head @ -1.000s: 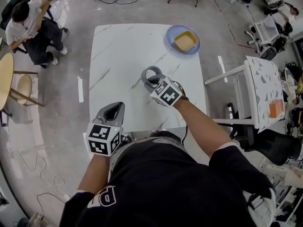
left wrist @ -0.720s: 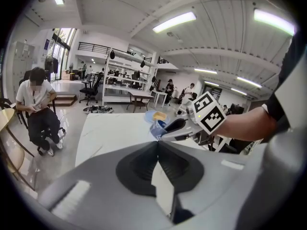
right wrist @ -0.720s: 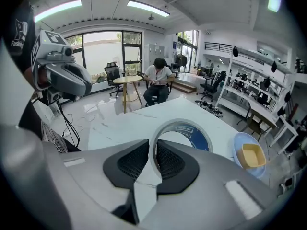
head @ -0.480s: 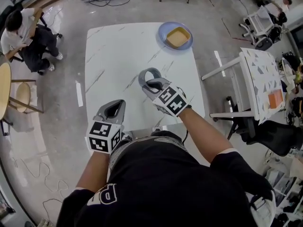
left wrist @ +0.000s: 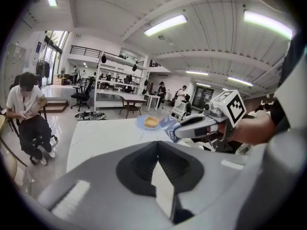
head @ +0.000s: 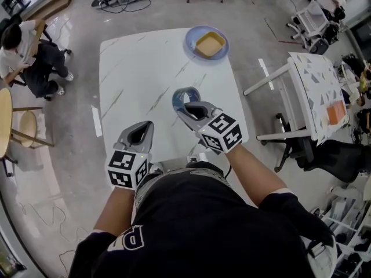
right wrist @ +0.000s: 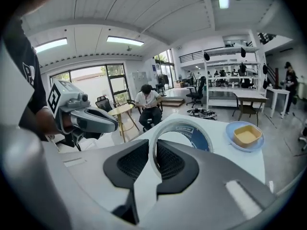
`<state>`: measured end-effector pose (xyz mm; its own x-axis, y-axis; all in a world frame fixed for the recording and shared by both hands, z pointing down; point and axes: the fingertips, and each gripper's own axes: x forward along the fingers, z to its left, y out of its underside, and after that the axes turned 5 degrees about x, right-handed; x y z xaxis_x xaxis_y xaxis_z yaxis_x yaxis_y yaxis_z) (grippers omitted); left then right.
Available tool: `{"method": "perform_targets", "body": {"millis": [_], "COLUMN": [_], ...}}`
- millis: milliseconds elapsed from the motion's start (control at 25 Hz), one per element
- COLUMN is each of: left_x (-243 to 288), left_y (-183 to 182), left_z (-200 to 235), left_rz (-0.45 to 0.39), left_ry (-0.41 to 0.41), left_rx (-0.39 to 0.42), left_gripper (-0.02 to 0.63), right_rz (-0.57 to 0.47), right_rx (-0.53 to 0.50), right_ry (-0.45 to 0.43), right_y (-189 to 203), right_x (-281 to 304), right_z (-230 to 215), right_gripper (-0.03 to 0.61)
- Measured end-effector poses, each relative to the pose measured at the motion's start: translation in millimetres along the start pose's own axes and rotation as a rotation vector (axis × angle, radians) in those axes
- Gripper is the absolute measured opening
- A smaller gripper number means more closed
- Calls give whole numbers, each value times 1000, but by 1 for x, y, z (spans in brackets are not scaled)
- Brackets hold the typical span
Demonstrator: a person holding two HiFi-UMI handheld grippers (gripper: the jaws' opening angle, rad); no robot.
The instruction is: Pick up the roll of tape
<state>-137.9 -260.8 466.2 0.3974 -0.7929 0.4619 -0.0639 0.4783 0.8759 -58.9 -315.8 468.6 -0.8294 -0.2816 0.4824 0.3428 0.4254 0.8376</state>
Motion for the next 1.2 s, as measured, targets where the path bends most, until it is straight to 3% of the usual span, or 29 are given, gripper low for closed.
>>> {"method": "perform_targets", "body": {"millis": [360, 680, 1200], "left_x": [4, 3, 4], "left_y": [-8, -14, -21], "left_z": [-14, -26, -36], "left_rz": [-6, -17, -36], "left_ry": [40, 66, 94], "left_rx": [21, 33, 52], "left_gripper": [58, 58, 58], "right_rz": [-171, -253, -275], "right_rx": [226, 314, 293], "right_ry": [-48, -43, -8], "right_y": [-11, 1, 9], "right_x": [-38, -61, -71], "right_z": [4, 2, 6], "right_gripper": [48, 46, 44]}}
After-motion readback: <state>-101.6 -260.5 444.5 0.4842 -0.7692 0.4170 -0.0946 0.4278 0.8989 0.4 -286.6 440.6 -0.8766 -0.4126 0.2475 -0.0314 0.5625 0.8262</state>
